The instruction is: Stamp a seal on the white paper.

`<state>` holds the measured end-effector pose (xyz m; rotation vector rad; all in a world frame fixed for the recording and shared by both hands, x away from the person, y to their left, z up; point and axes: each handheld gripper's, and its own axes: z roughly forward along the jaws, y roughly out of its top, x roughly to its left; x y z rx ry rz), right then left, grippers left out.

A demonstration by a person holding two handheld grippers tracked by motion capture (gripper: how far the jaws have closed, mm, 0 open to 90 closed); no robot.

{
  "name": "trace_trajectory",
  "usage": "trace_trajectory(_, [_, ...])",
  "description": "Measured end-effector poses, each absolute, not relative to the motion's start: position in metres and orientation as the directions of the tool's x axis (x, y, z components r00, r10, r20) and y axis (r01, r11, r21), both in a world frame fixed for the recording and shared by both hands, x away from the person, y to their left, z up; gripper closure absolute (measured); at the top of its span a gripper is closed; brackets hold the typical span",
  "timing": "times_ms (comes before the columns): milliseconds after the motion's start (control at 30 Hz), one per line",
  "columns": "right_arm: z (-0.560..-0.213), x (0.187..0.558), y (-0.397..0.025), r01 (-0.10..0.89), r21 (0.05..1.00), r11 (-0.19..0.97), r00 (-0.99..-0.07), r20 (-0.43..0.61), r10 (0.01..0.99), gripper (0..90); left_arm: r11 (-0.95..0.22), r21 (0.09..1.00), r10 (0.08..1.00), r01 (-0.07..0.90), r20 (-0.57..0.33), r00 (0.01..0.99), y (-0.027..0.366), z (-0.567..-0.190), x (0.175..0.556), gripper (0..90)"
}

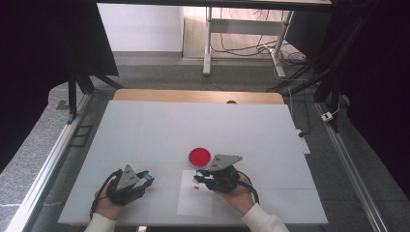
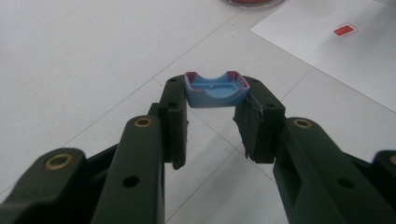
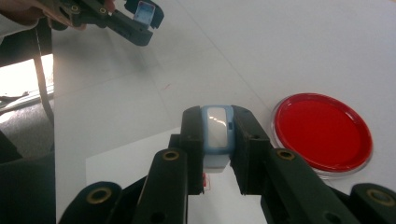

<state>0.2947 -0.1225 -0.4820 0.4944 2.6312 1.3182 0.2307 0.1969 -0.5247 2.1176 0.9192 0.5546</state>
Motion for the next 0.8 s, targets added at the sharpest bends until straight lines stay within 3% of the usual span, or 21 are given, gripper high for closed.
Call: trace_trajectory(800, [-0.46, 0.301, -0.145, 0.264, 0.884, 0.385, -0.895, 0.076, 0.439, 75.1, -0.462, 0.776, 0.753, 0.429, 0.089, 0.652, 0.196, -0.525, 0.231, 64.1])
